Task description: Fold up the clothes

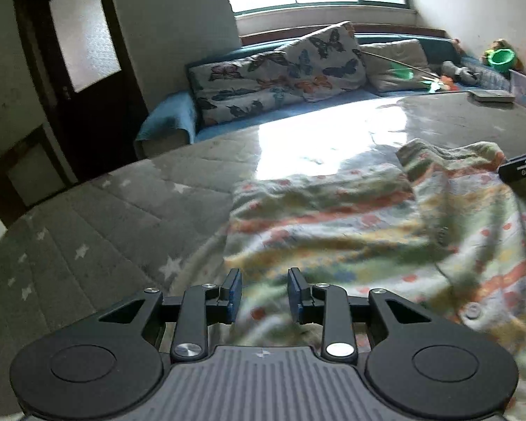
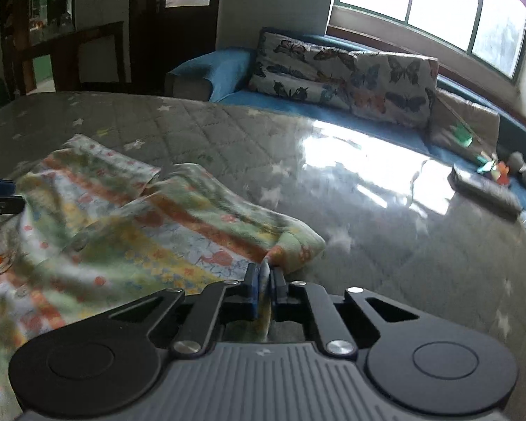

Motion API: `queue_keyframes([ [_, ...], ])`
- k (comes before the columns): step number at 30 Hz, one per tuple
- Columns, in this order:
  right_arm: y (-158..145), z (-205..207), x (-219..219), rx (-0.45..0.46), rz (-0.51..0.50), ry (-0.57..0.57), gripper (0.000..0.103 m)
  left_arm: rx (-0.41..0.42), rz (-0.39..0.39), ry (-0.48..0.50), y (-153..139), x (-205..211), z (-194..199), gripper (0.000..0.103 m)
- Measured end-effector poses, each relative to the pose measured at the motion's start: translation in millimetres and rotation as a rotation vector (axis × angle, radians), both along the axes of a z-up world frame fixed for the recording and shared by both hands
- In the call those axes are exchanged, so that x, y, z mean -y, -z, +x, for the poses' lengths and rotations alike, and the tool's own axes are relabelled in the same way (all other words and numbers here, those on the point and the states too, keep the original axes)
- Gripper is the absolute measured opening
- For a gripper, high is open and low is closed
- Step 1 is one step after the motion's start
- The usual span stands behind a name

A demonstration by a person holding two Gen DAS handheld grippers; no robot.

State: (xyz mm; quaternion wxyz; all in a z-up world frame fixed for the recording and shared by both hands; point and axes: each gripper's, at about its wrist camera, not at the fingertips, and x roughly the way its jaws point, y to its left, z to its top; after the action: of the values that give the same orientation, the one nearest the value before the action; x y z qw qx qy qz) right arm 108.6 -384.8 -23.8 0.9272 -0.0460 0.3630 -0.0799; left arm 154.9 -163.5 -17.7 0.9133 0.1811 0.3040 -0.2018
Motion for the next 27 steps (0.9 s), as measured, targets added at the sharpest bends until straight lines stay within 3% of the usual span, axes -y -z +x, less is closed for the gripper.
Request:
queue_keyframes([
  [3, 1, 21, 1, -0.002, -0.033, 0.003, 0.006, 0.017, 0.014, -0.033, 1, 3, 10, 0.032],
  [9, -13, 14, -3, 0.024, -0.063, -0.027, 0.023, -0.008, -0.015, -0.012, -10, -9, -7, 0.032],
  [11, -21, -8, -14, 0.038, -0.037, -0.091, 0.04, -0.009, -0.03, 0.023, -16, -14, -24, 0.032],
  [12, -22, -16, -19, 0.038, -0.026, -0.119, 0.043, -0.009, -0.037, 0.041, -19, -16, -33, 0.032],
  [19, -13, -81, -91, -0.01, 0.029, -0.367, 0.045, -0.005, -0.085, 0.154, -34, -38, -112, 0.032],
  [22, -7, -98, -113, -0.012, -0.001, -0.409, 0.046, 0.002, -0.118, 0.176, -34, -50, -141, 0.032],
  [27, 6, -127, -134, -0.015, -0.051, -0.423, 0.052, 0.003, -0.091, 0.183, -21, -55, -166, 0.032],
])
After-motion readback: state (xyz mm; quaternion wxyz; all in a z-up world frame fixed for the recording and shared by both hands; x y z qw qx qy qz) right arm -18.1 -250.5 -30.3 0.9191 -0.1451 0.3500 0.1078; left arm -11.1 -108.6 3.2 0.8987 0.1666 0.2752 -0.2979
